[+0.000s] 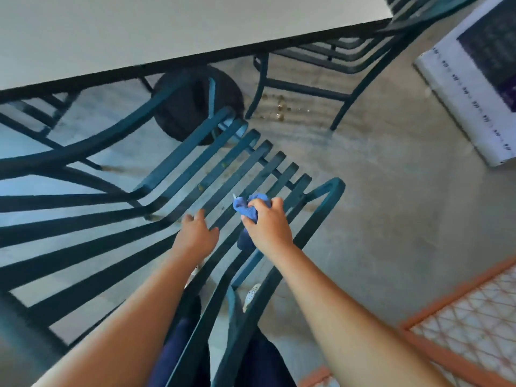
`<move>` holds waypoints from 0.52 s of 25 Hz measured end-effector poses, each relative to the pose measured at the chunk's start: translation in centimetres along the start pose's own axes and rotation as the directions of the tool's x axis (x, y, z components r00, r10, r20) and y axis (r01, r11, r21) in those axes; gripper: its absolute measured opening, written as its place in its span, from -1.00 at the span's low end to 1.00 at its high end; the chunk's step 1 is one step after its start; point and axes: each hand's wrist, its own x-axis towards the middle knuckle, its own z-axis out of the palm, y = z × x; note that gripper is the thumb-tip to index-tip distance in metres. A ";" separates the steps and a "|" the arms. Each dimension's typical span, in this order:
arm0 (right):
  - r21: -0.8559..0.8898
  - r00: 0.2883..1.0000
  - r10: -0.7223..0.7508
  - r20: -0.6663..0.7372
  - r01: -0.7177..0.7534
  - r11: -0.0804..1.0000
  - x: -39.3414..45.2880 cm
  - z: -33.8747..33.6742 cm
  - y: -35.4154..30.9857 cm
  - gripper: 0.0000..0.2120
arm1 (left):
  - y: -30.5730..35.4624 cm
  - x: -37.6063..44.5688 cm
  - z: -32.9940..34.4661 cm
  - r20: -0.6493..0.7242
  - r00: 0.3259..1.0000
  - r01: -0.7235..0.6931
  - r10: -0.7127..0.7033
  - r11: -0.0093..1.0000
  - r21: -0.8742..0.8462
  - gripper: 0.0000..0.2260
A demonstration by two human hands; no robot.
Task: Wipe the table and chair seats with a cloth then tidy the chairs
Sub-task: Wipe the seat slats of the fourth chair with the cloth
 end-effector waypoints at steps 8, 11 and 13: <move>-0.120 0.991 -0.125 0.038 0.129 0.984 6.3 0.5 -1.1 -0.73 | -1.9 4.0 0.1 -0.055 0.993 0.106 -0.105 0.994 0.004 -0.38; -0.132 0.982 -0.170 0.079 0.179 0.975 8.7 1.8 -2.1 -0.72 | -2.6 5.7 0.0 -0.059 0.988 0.144 -0.145 0.989 -0.030 -0.39; -0.151 0.971 -0.213 0.112 0.228 0.962 10.1 2.7 -2.7 -0.72 | -3.2 6.7 0.3 -0.065 0.982 0.173 -0.175 0.984 -0.043 -0.39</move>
